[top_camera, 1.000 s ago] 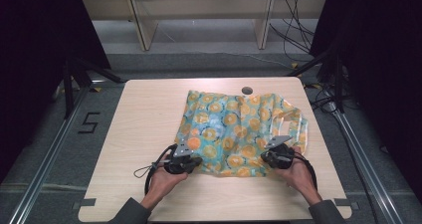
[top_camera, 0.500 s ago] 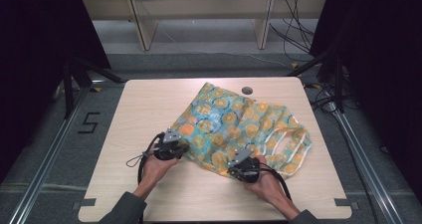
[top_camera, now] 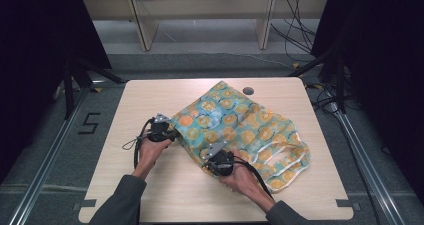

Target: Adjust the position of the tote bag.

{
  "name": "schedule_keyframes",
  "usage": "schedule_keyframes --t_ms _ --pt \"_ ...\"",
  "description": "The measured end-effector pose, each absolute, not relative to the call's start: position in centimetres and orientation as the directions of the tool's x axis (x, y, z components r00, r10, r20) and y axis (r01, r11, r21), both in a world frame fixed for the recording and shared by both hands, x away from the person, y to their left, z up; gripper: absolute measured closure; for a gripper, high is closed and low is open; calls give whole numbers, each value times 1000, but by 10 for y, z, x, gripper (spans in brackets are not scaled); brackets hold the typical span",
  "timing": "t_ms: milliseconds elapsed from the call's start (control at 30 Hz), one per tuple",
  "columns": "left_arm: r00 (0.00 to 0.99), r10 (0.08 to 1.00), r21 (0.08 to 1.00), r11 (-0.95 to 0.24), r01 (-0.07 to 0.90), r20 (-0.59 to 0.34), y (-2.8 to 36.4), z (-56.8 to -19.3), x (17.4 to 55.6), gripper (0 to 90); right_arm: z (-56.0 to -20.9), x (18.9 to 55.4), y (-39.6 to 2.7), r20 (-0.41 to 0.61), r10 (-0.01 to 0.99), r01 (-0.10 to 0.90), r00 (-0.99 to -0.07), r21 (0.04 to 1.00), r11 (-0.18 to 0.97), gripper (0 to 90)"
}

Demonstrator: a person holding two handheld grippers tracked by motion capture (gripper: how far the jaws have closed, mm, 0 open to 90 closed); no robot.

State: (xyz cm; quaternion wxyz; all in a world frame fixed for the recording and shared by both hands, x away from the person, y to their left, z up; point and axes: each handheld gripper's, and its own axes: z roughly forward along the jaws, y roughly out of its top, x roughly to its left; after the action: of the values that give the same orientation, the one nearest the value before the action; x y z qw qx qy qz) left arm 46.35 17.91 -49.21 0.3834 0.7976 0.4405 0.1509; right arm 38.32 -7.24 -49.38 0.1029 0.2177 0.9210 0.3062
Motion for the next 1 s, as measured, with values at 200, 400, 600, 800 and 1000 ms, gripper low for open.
schedule_keyframes --t_ms 200,400,600,800,1000 --pt "576 806 802 -252 542 -136 182 -474 431 765 -446 409 -131 -95 561 333 -822 718 611 725" --pt "643 728 798 -231 557 -238 151 -473 380 534 -429 455 -219 -90 763 478 -640 730 488 413" --pt "687 684 783 -277 557 -246 118 -480 362 426 -446 492 -285 -15 838 578 -545 718 389 300" --pt "699 669 774 -293 561 -254 100 -483 354 351 -456 520 -296 -30 818 547 -574 729 411 258" --pt "705 668 772 -310 555 -238 99 -485 353 327 -467 531 -292 24 788 583 -615 687 434 415"
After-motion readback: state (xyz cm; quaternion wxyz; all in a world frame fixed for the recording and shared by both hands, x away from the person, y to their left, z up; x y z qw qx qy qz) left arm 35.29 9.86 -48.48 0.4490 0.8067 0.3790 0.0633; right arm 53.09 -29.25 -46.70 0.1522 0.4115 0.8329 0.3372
